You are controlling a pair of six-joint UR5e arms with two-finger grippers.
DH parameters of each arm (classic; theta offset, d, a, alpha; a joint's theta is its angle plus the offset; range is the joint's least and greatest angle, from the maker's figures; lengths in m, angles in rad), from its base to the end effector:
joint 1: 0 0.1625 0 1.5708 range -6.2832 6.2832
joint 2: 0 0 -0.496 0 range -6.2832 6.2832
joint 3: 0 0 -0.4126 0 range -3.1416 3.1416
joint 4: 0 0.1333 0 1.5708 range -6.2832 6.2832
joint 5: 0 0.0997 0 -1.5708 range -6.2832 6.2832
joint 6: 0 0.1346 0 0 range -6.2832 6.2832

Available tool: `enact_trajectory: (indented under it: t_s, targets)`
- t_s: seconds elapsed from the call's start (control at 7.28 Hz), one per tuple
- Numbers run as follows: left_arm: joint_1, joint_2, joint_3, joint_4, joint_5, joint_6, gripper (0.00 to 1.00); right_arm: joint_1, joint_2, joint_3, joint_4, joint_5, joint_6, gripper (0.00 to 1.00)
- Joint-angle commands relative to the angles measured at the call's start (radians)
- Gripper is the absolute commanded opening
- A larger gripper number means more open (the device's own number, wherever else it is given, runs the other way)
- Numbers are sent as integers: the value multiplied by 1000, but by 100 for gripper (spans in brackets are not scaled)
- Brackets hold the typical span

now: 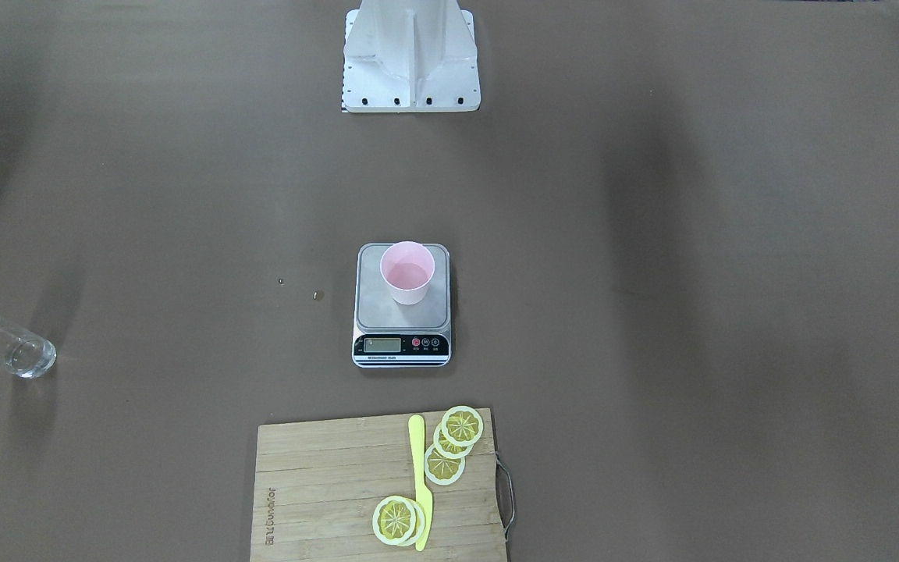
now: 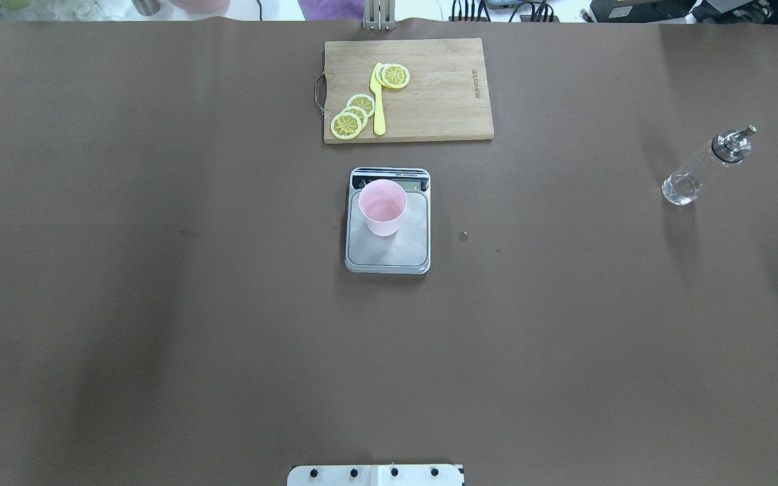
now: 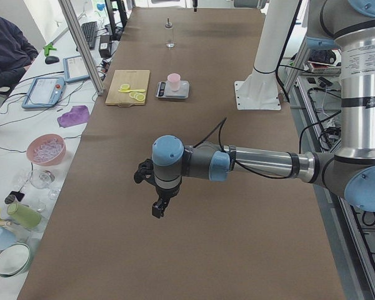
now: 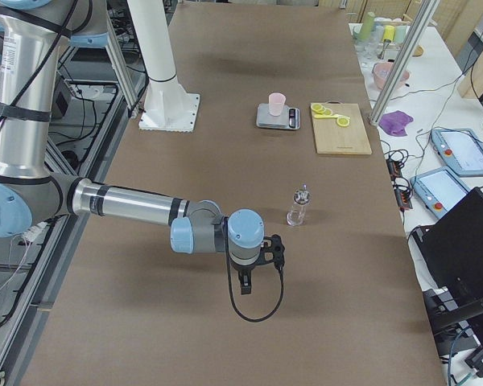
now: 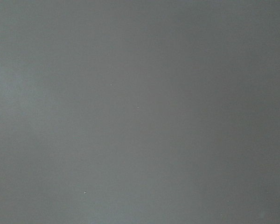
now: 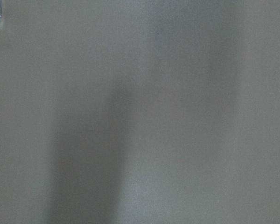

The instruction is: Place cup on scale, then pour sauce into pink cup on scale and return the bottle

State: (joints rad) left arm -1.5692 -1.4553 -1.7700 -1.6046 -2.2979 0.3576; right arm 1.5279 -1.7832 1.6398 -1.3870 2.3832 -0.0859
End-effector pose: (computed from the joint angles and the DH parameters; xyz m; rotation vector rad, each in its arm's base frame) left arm -0.0431 -0.4649 0.7089 0.2407 0.6994 0.3855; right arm 0.0181 -0.4083 0.7948 0.0556 -0.8120 -0.1380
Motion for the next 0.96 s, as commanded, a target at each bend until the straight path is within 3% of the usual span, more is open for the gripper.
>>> enact_trajectory:
  t_s: [0.0,0.82]
  targets:
    - [0,0,1,0,0,0,98,0,-8,0,5,5,0,100]
    - [0,-8,-3,0,2,0,98,0,-16,18,3,8,0,100]
